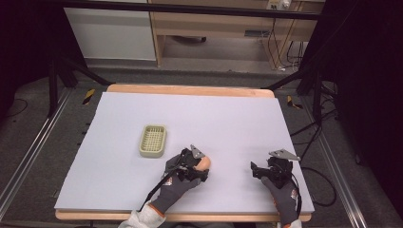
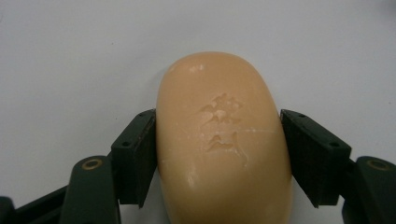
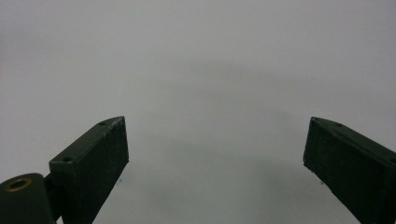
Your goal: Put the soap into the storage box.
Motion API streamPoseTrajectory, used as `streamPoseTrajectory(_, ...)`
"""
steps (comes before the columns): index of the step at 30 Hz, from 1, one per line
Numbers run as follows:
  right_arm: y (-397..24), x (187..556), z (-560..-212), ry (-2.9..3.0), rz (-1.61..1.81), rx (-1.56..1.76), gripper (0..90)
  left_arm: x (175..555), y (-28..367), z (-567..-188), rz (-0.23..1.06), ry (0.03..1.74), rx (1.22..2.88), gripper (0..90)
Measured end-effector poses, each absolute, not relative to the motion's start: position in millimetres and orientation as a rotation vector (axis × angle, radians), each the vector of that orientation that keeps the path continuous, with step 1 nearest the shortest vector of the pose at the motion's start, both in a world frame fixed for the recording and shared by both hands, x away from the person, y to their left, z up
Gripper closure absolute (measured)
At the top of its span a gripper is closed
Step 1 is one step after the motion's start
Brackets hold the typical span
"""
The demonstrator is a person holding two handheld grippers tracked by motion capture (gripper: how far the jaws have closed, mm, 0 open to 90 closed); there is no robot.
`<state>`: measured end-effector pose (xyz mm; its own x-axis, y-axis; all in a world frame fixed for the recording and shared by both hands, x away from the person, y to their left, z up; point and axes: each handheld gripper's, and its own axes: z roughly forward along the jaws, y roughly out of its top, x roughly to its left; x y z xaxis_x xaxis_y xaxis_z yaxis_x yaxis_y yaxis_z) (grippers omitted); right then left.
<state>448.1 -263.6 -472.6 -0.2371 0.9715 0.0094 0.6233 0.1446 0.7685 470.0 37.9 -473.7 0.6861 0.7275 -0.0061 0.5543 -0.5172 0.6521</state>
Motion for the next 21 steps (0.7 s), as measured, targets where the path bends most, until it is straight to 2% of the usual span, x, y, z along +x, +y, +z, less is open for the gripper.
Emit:
streamPoseTrajectory(8, -264.4, 448.0, -472.3, 1.926, 0.912, 1.520, 7.1, 469.0, 45.8, -462.2, 0.310, 0.957, 2.228, 31.0)
streamPoseTrajectory(21, -264.6, 447.5, -472.1, 1.926, 0.912, 1.517, 7.2, 461.3, 72.5, -440.5, 0.311, 0.938, 2.177, 31.3)
